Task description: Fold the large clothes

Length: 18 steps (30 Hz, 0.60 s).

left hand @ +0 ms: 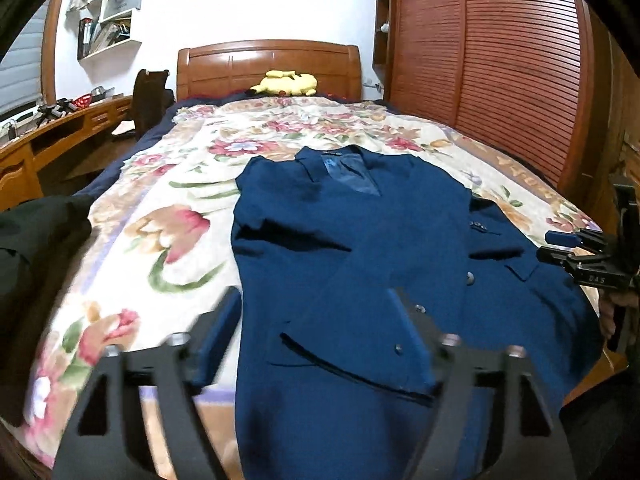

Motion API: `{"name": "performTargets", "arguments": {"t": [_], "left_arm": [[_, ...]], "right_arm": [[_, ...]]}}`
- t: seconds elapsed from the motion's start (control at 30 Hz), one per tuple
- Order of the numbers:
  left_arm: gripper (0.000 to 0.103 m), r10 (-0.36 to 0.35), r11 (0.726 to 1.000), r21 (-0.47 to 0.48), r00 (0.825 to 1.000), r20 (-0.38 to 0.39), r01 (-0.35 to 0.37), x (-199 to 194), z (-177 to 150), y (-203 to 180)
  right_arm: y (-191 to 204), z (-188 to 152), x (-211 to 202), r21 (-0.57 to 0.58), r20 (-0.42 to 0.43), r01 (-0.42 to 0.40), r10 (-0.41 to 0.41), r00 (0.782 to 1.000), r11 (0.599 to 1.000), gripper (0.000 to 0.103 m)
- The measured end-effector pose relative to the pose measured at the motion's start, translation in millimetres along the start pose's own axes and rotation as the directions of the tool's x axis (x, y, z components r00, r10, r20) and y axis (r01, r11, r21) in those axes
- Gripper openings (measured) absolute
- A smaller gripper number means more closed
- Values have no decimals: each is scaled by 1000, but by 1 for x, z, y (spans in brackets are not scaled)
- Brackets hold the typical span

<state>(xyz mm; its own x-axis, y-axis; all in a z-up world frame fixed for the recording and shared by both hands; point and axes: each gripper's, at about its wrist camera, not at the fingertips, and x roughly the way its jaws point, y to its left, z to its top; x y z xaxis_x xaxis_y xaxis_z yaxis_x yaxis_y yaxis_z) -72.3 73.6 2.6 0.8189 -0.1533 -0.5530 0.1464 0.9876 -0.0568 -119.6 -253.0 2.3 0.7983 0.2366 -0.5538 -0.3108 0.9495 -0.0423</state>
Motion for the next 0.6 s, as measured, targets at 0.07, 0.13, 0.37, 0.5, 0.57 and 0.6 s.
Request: {"name": "performTargets", "arguments": {"t": [0.07, 0.13, 0.37, 0.5, 0.57, 0.6], "left_arm": [[79, -6, 1000, -4, 1000, 1, 6, -4, -3, 1], [79, -11, 1000, -17, 1000, -3, 11, -7, -7, 1], [79, -14, 1000, -14, 1000, 11, 14, -16, -15, -1], [79, -15, 1000, -13, 1000, 15, 16, -23, -22, 3], [79, -16, 1000, -15, 1000, 8, 16, -24, -26, 4], [79, -13, 1000, -16, 1000, 1, 13, -24, -29, 6]], "right_arm": [[0, 0, 0, -1, 0, -1, 1, 1000, 1000, 59], [0, 0, 1, -4, -1, 0, 0, 1000, 1000, 59], [5, -1, 10, -26, -24, 5, -6, 1000, 1000, 59], [4, -2, 10, -28, -24, 2, -3, 1000, 1000, 59], [2, -3, 6, -28, -16, 4, -4, 1000, 1000, 59], [0, -3, 5, -29, -21, 7, -8, 1000, 1000, 59]]}}
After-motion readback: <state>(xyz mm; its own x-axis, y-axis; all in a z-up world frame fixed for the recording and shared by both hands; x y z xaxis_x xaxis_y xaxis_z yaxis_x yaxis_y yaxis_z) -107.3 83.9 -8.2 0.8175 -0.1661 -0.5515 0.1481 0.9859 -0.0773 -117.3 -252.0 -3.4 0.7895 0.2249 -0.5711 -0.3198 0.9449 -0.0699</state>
